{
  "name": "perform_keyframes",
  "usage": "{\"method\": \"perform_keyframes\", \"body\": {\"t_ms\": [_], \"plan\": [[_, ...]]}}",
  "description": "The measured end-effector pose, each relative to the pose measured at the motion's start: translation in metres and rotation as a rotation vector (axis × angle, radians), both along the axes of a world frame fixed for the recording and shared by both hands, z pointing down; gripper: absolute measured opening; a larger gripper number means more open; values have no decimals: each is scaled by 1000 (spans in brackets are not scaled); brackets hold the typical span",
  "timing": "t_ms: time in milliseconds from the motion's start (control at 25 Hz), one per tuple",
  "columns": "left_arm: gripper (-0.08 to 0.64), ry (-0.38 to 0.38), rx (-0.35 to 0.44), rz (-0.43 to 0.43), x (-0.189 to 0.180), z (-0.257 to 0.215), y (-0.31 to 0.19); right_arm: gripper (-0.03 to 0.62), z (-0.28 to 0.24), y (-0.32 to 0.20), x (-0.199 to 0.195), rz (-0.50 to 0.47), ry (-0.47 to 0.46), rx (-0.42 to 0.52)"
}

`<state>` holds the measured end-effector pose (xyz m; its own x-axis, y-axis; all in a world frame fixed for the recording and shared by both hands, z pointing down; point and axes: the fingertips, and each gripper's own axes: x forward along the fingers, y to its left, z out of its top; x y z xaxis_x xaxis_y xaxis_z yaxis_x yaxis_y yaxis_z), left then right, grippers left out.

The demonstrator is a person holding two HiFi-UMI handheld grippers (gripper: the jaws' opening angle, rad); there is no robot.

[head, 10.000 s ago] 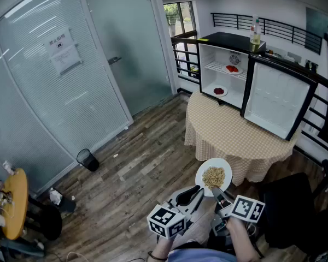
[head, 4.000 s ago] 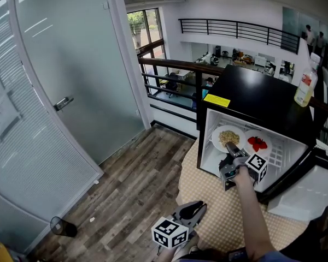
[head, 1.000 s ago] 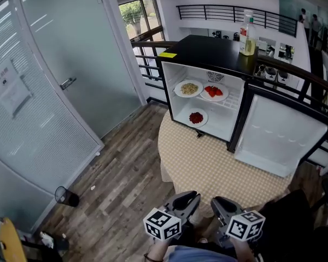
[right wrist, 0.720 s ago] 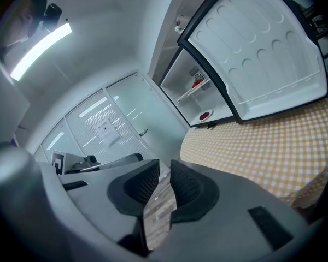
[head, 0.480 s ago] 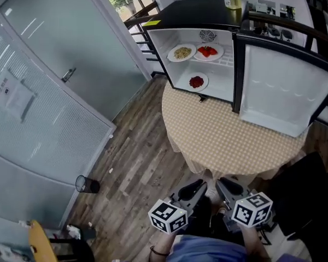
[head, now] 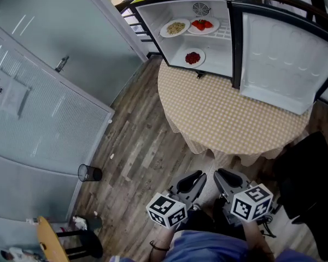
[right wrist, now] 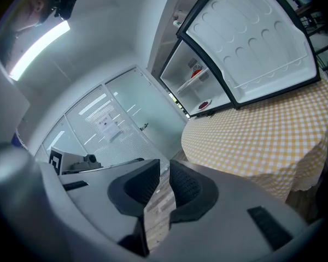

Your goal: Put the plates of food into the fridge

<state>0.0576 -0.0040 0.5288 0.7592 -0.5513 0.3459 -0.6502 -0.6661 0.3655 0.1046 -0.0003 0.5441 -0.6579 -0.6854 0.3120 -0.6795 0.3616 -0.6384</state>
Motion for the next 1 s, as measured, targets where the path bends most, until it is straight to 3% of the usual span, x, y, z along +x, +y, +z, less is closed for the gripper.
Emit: {"method": "perform_keyframes", "body": {"t_ms": [360,640,1000], "plan": [[69,2,-38,34,-24,18,29,64,17,24,-20,31,52,-42],[69,23,-55,45,-72,25,65,63,18,59,-70,24,99,-40],[69,42,-13,12,-147,19,121,63,16,111,-145,-20,122,-11]]}}
